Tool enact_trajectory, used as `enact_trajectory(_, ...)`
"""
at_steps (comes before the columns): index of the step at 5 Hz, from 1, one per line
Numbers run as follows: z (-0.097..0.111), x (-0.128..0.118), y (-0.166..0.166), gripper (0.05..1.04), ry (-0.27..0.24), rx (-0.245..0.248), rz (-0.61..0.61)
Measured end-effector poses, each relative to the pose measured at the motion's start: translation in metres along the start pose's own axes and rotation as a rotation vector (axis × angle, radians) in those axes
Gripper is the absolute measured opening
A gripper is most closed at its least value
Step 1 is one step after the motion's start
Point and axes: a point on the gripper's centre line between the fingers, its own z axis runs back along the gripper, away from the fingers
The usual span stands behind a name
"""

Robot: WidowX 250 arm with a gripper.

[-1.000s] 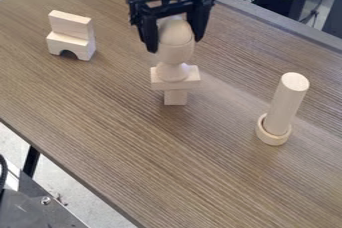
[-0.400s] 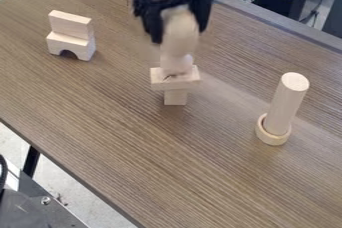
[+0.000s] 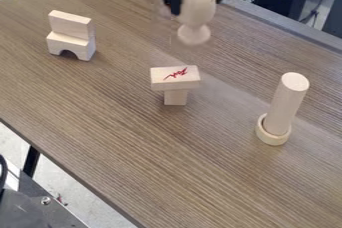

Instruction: Place the cup with an egg at the center of the table

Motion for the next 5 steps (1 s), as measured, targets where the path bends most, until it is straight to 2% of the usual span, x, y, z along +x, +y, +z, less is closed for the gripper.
enact_trajectory(1,-0.022,0.014,-0.013,0.908,-0.028,-0.006,-0.035)
enact_trajectory(2,-0.044,0.022,-0.019,0.908,-0.05,-0.035,-0.048)
enact_trajectory(3,-0.069,0.021,-0.014,0.908,-0.068,-0.047,-0.063)
enact_trajectory(4,-0.073,0.022,-0.013,0.937,-0.106,-0.063,-0.085)
enact_trajectory(5,-0.078,0.017,-0.01,1.006,-0.108,-0.051,-0.084)
